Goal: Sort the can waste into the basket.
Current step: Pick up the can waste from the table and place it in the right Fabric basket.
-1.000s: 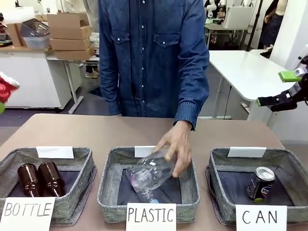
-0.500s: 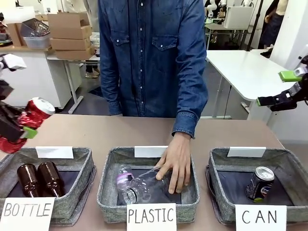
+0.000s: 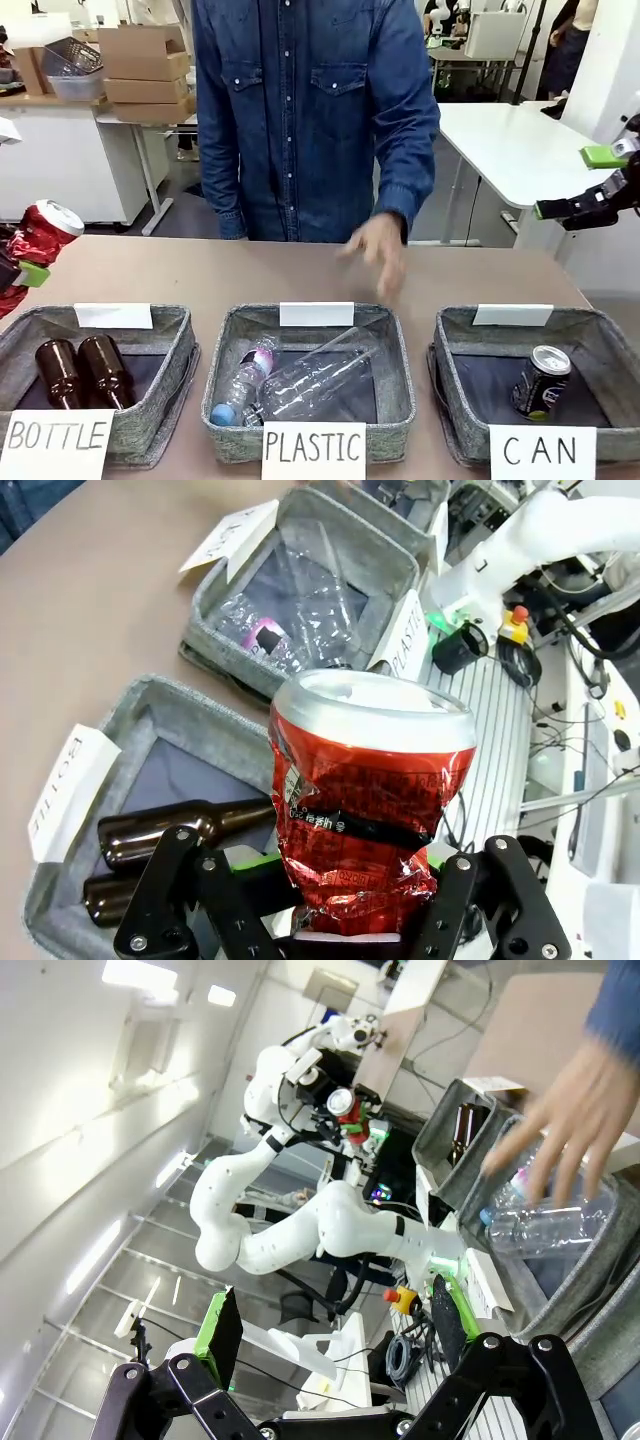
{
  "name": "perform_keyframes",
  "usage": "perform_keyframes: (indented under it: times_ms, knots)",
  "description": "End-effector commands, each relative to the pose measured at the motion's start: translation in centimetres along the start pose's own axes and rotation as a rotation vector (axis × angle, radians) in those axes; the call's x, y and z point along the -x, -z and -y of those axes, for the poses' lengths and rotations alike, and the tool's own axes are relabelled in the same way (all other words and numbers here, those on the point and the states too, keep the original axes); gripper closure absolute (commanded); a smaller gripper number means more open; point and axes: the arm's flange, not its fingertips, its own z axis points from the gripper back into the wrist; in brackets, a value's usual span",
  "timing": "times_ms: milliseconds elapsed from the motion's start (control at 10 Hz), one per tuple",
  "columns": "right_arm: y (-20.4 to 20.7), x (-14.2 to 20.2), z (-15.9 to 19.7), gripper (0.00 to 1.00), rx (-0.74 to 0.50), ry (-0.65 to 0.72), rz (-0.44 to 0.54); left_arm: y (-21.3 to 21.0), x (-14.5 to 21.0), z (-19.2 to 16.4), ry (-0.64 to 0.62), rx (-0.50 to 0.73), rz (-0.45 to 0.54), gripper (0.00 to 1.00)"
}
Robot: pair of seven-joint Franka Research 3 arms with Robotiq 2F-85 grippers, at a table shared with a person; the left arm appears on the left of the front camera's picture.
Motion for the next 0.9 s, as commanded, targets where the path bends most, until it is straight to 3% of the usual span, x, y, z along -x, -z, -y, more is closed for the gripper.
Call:
perform_keyframes:
  times_ms: [0,100,200,400,600,800]
  knots:
    - [0.0,0.1,0.1,0.0,-0.001,-0.026,-0.01,-0.2,-0.1,0.3,0.012,0.005,-0.006,1.0]
    - [0.0,0.0,0.0,0.0,0.0,0.0,0.0,0.0,0.0,0.0,0.0,0.0,0.0,0.96]
    - [-1.9,0.5,-1.7,0.0,0.057,0.005,0.018,2.4,-3.0,1.5,0.049,-0.024,-0.038,0.96]
    - [-9.5,3.3,-4.9,0.0,0.189,0.011,0.055,9.1,-11.7,5.7,0.29,0.065,-0.123,0.96]
    - [-16.4,8.4,-6.6,0.0,0.343,0.026,0.16,16.3,-19.5,8.4,0.42,0.086,-0.205,0.96]
    - [-19.8,13.6,-6.2,0.0,0.269,-0.056,0.299,25.2,-27.9,11.6,0.574,0.047,-0.225,0.96]
